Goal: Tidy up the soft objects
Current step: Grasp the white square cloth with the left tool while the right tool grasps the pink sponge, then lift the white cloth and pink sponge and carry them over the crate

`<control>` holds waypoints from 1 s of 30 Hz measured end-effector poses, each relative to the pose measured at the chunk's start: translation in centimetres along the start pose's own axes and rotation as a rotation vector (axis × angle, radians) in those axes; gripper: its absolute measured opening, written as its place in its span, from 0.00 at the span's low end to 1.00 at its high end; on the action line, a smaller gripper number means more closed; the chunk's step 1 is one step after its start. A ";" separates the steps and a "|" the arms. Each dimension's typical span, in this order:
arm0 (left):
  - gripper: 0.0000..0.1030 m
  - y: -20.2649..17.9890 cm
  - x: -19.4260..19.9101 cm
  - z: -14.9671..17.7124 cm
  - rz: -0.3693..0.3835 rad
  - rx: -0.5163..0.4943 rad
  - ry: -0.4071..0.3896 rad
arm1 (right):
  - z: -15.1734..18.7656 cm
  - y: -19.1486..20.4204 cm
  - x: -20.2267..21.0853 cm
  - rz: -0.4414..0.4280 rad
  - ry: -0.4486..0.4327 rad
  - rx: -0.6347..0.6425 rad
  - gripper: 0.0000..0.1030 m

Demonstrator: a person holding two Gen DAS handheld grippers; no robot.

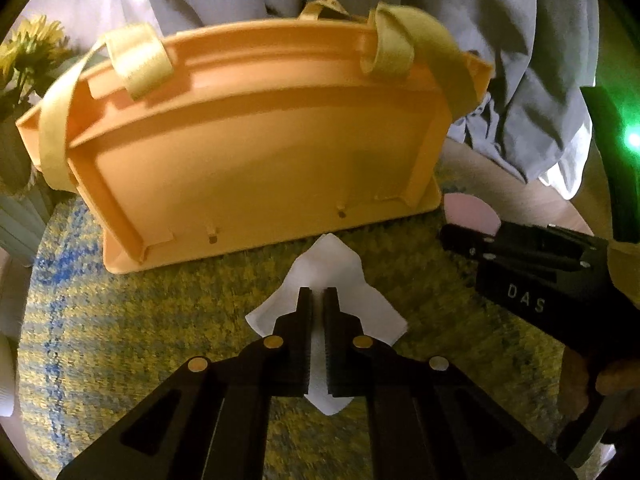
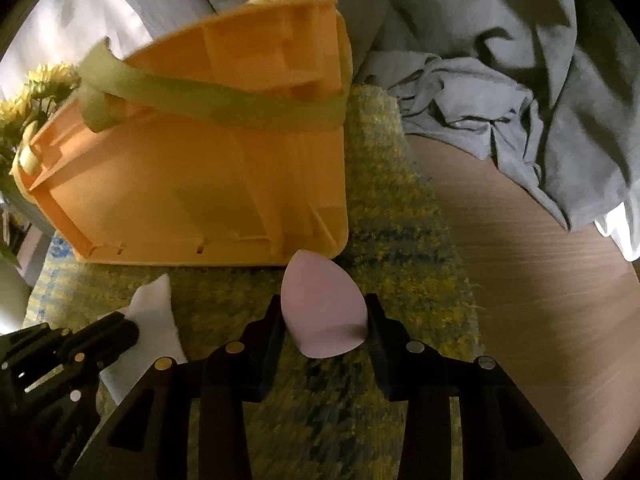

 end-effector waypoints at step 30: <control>0.07 0.9 10.4 -1.8 0.040 0.024 -0.220 | -1.5 3.4 9.7 -0.015 -0.148 0.019 0.38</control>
Point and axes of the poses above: each gripper's, at about its wrist camera, not at the fingertips, and x roughly against the way its jaws point, y to its left, z to its underside, the point moved 1 cm from there along -x, roughly the way its jaws point, and after that the axes turned 9 degrees about x, right-handed, at the moved point
